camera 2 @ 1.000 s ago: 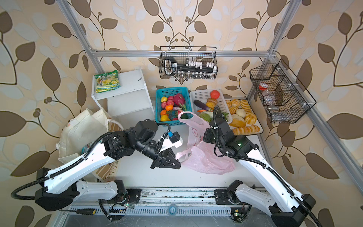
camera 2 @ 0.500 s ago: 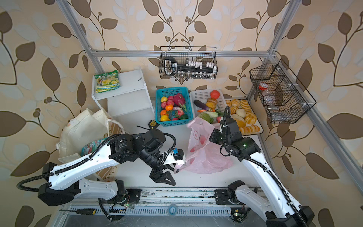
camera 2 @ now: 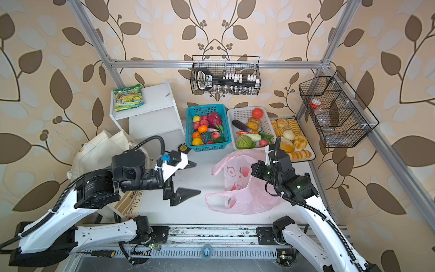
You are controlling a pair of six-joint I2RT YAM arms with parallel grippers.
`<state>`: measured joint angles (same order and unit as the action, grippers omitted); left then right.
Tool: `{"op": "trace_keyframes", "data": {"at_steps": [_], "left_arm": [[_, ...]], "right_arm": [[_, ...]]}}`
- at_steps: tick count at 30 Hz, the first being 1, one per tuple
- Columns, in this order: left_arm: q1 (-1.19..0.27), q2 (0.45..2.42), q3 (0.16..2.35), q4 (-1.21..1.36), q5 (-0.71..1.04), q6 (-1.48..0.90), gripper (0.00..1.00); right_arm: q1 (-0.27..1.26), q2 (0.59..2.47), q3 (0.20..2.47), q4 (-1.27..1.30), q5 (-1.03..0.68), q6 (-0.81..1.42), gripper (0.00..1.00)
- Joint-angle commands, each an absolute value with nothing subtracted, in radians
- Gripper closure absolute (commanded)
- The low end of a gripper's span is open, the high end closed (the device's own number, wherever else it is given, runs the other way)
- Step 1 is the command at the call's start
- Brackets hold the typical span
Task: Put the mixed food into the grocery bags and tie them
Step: 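Release the pink bag with the left gripper while the right holds it open, then move the left gripper over the teal fruit basket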
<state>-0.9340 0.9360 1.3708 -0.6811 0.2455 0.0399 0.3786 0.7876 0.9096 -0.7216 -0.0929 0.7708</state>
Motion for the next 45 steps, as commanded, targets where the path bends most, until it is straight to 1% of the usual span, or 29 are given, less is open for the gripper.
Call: {"op": "trace_keyframes", "data": {"at_steps": [1, 3, 5, 7, 8, 13, 16, 18, 22, 30, 33, 37, 40, 45], "left_arm": [[-0.753, 1.045, 1.41, -0.679, 0.14, -0.167, 0.03], [-0.633, 1.111, 1.431, -0.688, 0.21, -0.242, 0.04], [-0.579, 1.197, 1.481, -0.714, 0.207, -0.286, 0.08], [-0.575, 1.268, 1.535, -0.732, 0.197, -0.281, 0.12], [-0.575, 1.294, 1.551, -0.73, 0.198, -0.274, 0.12], [-0.575, 1.367, 1.543, -0.664, 0.072, -0.234, 0.08], [-0.567, 1.447, 1.586, -0.691, 0.001, -0.209, 0.08], [-0.561, 1.509, 1.616, -0.706, -0.018, -0.197, 0.08], [-0.543, 1.585, 1.653, -0.689, -0.03, -0.174, 0.04], [-0.516, 1.767, 1.827, -0.776, -0.042, -0.128, 0.03], [-0.513, 1.798, 1.845, -0.781, -0.048, -0.12, 0.02], [-0.512, 1.799, 1.84, -0.785, -0.033, -0.114, 0.02], [-0.508, 1.78, 1.807, -0.761, -0.035, -0.108, 0.01], [-0.492, 1.792, 1.797, -0.756, -0.039, -0.091, 0.01]], "right_arm": [[0.383, 0.756, 0.917, -0.721, -0.03, 0.819, 1.0], [0.383, 0.744, 0.923, -0.743, 0.009, 0.834, 1.0], [0.382, 0.729, 0.917, -0.748, 0.022, 0.844, 1.0], [0.382, 0.725, 0.916, -0.747, 0.01, 0.843, 1.0], [0.382, 0.723, 0.914, -0.741, -0.002, 0.836, 1.0], [0.382, 0.701, 0.892, -0.729, -0.041, 0.787, 1.0], [0.381, 0.68, 0.884, -0.726, -0.039, 0.774, 1.0], [0.38, 0.665, 0.884, -0.725, -0.043, 0.759, 1.0], [0.376, 0.634, 0.879, -0.726, -0.036, 0.739, 1.0], [0.357, 0.619, 0.882, -0.741, -0.055, 0.733, 1.0], [0.323, 0.619, 0.895, -0.734, -0.137, 0.738, 1.0], [0.215, 0.636, 0.924, -0.715, -0.396, 0.706, 1.0], [0.115, 0.677, 0.957, -0.769, -0.531, 0.667, 1.0], [-0.018, 0.671, 0.935, -0.721, -0.654, 0.713, 1.0]]}}
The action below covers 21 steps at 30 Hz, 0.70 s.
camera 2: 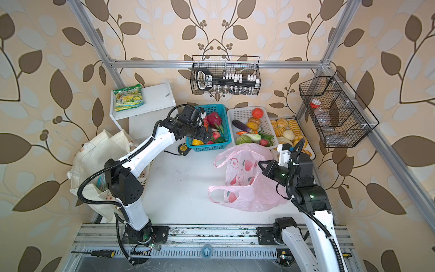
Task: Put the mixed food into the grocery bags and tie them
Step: 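Move the left gripper over the teal fruit basket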
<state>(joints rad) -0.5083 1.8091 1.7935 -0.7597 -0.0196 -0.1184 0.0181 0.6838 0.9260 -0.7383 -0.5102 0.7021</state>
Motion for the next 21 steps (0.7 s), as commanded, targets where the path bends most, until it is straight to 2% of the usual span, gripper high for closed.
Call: {"op": "trace_keyframes", "data": {"at_steps": [1, 8, 21], "left_arm": [[-0.49, 1.798, 1.802, -0.759, -0.04, -0.089, 0.01], [-0.489, 1.881, 1.851, -0.763, -0.011, -0.076, 0.02], [-0.489, 2.131, 2.04, -0.81, -0.103, -0.073, 0.01]], "right_arm": [[-0.036, 0.672, 0.927, -0.705, -0.682, 0.725, 1.0], [-0.096, 0.683, 0.917, -0.712, -0.701, 0.702, 1.0], [-0.112, 0.687, 0.891, -0.703, -0.706, 0.691, 1.0]]}}
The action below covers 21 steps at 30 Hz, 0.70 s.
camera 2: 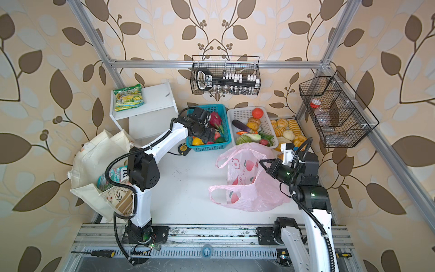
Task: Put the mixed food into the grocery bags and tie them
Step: 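Move the left gripper over the teal fruit basket, then lower the left gripper and grasp the yellow pear in the teal basket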
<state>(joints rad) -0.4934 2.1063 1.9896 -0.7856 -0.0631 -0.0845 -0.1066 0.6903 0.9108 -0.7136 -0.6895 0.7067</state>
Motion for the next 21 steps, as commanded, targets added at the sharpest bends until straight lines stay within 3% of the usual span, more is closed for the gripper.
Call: {"op": "trace_keyframes", "data": {"at_steps": [1, 13, 21], "left_arm": [[-0.488, 2.148, 2.078, -0.809, -0.103, -0.072, 0.01], [-0.489, 2.308, 2.172, -0.819, -0.1, -0.045, 0.06], [-0.489, 2.31, 2.207, -0.889, -0.205, -0.044, 0.09]], "right_arm": [[-0.112, 0.687, 0.89, -0.701, -0.707, 0.69, 1.0], [-0.116, 0.686, 0.886, -0.712, -0.678, 0.66, 1.0], [-0.116, 0.672, 0.875, -0.722, -0.656, 0.652, 1.0]]}}
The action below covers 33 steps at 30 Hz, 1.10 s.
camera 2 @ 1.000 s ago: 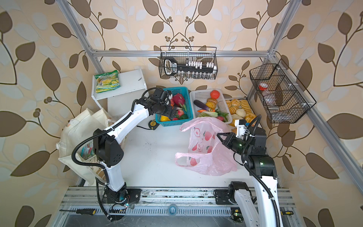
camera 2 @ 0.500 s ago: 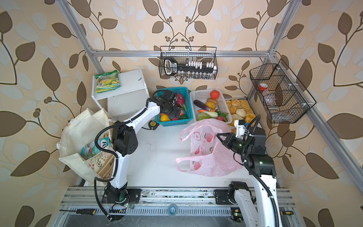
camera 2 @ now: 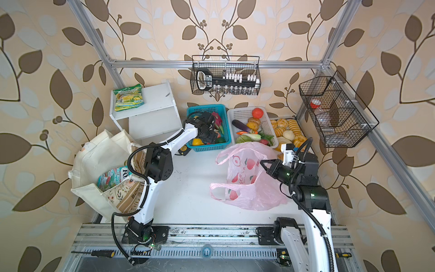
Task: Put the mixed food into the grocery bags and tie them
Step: 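Lower the left gripper and grasp the yellow pear in the teal basket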
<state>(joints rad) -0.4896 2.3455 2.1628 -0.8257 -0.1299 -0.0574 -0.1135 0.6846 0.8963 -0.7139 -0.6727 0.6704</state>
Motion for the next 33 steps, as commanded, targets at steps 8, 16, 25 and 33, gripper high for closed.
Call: {"op": "trace_keyframes", "data": {"at_steps": [8, 16, 25, 33], "left_arm": [[-0.489, 2.246, 2.184, -0.941, -0.282, -0.03, 0.03], [-0.485, 2.28, 2.2, -1.055, -0.292, -0.066, 0.02], [-0.462, 2.347, 2.24, -1.137, -0.214, -0.065, 0.1], [-0.459, 2.366, 2.215, -1.186, -0.15, -0.047, 0.14]], "right_arm": [[-0.116, 0.673, 0.865, -0.715, -0.654, 0.648, 1.0], [-0.117, 0.667, 0.862, -0.733, -0.636, 0.629, 1.0], [-0.116, 0.659, 0.861, -0.75, -0.62, 0.608, 1.0], [-0.116, 0.661, 0.854, -0.746, -0.613, 0.611, 1.0]]}}
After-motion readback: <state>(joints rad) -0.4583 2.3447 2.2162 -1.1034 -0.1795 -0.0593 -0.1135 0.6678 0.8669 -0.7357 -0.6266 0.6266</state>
